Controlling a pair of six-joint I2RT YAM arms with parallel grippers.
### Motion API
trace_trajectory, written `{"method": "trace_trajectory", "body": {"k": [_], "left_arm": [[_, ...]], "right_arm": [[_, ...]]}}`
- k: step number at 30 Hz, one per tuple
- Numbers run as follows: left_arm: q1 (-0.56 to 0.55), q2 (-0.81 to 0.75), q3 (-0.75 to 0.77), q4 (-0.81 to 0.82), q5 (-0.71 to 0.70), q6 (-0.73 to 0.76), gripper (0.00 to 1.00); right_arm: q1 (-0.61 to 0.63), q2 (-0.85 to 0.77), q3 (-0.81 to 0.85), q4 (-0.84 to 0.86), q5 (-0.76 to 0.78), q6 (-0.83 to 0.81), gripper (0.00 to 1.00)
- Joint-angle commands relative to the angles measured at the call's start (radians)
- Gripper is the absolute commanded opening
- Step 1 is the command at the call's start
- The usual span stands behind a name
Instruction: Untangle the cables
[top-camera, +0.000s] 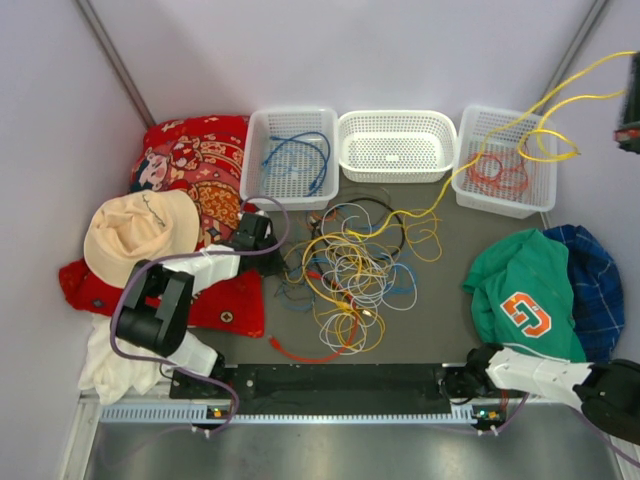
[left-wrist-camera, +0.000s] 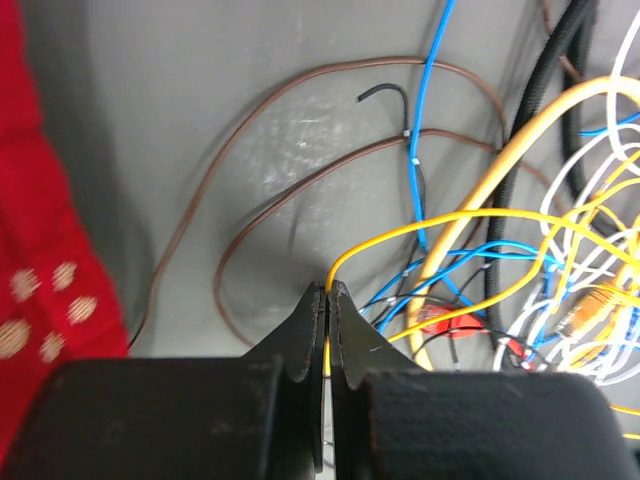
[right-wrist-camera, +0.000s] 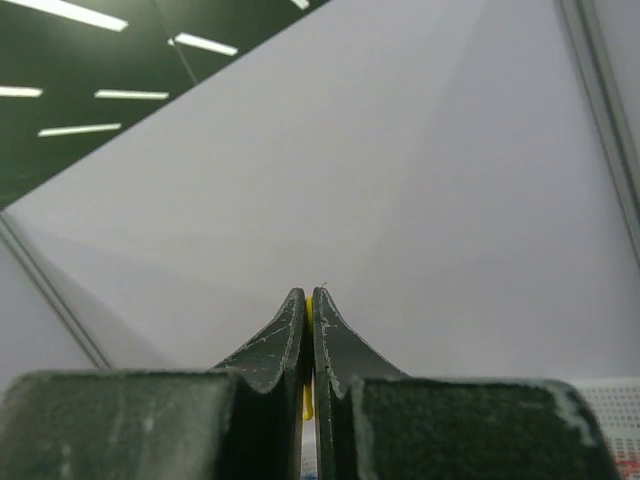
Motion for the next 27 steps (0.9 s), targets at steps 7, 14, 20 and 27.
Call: {"method": "trace_trajectory", "body": {"k": [7,14,20,27], "left_arm": [[0.014,0.048,-0.007,-0.025,0.057,-0.011,0.0],[0.013,-0.024,0.006,-0.01,0.089,-0.025,0.0],[0.009,-0.171,0.074,-0.094,0.133,0.002,0.0],[-0.001,-0.336,0.113,-0.165,0.15,0.036,0.0]], "right_arm": [[-0.005,-0.057,0.055,0.109,0.034,-0.108,0.0],[-0.003,-0.008,0.053,-0.033,0.005,-0.048,0.0],[-0.005,0.061,0.05,-0.011,0.042,-0.097,0.0],[-0.005,0.167,0.079,0.131,0.114,-0.209,0.0]]}}
